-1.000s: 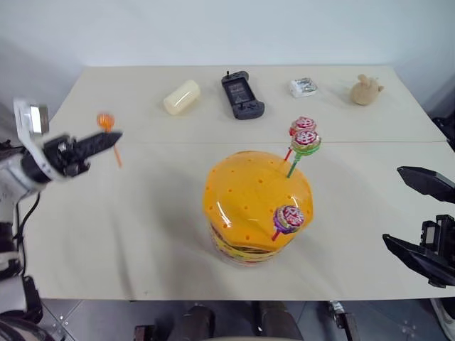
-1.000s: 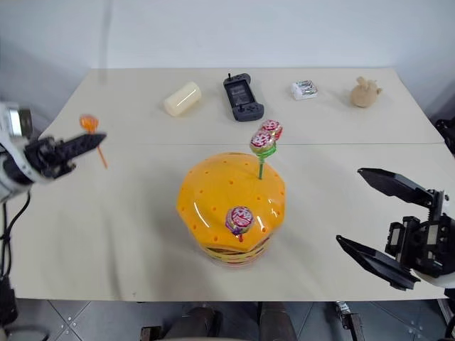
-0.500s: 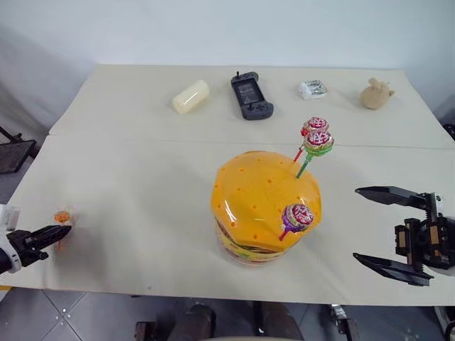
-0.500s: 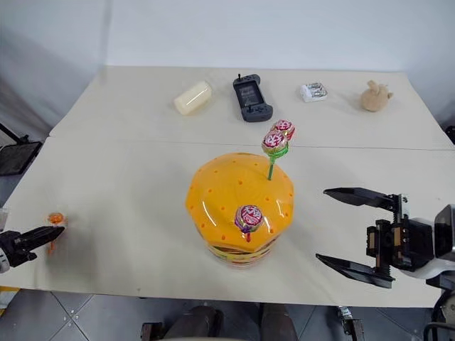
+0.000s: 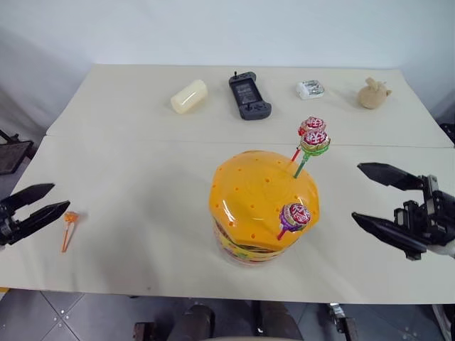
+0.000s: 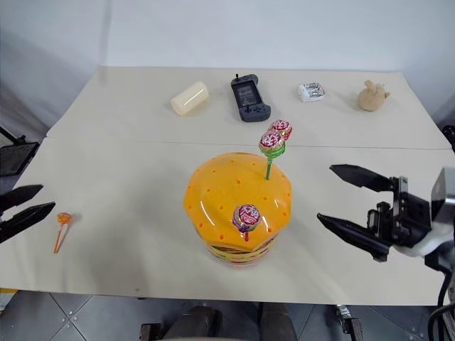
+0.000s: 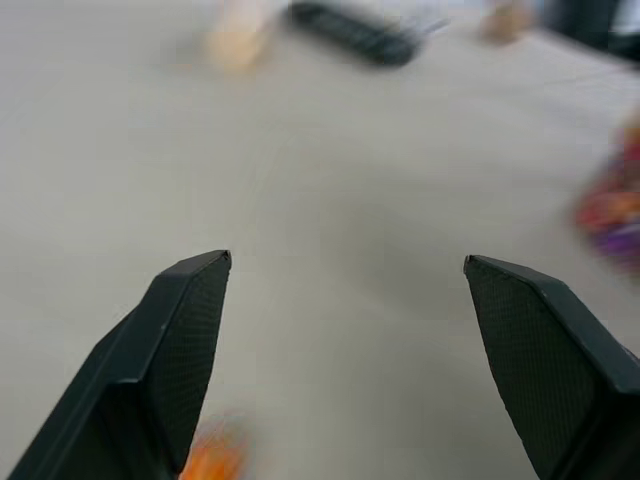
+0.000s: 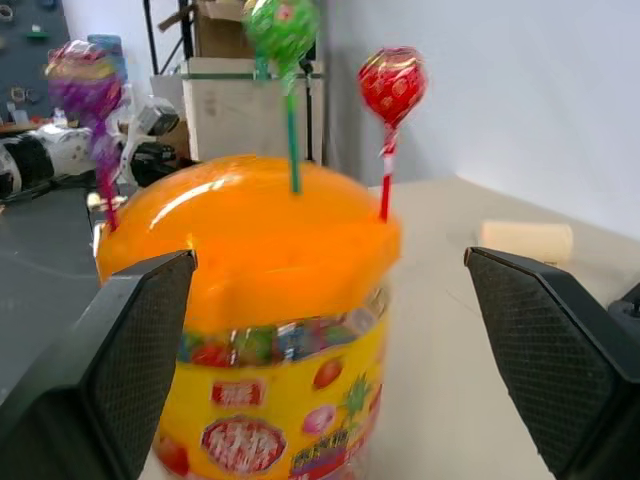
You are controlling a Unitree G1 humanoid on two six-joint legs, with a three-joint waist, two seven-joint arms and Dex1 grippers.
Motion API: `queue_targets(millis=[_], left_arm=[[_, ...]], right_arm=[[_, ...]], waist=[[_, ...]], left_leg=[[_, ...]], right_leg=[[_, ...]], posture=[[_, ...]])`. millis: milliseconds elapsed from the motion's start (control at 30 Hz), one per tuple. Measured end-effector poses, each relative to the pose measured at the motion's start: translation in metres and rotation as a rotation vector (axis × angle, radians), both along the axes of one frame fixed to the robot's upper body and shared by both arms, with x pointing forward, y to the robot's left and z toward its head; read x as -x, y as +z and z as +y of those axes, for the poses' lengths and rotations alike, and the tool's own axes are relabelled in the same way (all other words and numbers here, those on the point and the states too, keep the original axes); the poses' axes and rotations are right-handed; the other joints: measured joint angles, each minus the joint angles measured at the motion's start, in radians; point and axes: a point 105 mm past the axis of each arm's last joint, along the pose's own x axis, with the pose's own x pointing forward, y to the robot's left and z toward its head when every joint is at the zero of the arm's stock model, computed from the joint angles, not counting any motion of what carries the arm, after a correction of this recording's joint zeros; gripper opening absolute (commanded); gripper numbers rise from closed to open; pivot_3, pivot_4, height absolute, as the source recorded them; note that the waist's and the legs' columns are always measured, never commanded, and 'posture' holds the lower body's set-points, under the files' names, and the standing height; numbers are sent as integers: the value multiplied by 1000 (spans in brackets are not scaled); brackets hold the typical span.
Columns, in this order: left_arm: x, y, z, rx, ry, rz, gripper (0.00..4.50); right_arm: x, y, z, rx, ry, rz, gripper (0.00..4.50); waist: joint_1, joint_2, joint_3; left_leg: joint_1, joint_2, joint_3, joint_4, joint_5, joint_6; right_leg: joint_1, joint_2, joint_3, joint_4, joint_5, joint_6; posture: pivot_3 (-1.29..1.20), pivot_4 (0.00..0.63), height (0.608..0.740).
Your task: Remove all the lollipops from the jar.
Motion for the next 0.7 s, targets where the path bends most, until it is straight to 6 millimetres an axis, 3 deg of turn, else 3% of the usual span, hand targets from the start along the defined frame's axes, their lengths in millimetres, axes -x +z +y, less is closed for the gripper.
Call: queue_targets(millis=[100, 200, 500, 700], left_arm=[[13, 22, -48, -15, -225, -36, 3958], [23, 23, -76, -7, -365, 0, 3958], [37, 36, -119, 89, -641, -76, 3958], [35, 33, -138, 181, -726, -160, 3958]], right_arm=[[12, 3, 21, 96, 144, -3, 4500], [18, 4, 32, 138, 228, -17, 4500], [21, -7, 51, 264, 367, -32, 4500], [16, 0, 68, 266, 388, -94, 4500]], waist=[[-8, 1, 0], [-17, 1, 1], [-19, 2, 1], [-19, 2, 1]], left_leg=[[0, 1, 0, 0, -1, 0], [0, 2, 1, 0, -1, -1], [0, 3, 3, 1, -1, -1], [0, 4, 3, 1, -1, -2]], right_leg=[[0, 1, 0, -1, 0, 0], [0, 2, -1, -2, 0, 0], [0, 3, 0, -1, 0, -1], [-2, 4, 0, 0, 1, -1]], posture=[[0, 150, 740], [0, 150, 740], [0, 150, 740], [0, 150, 740]])
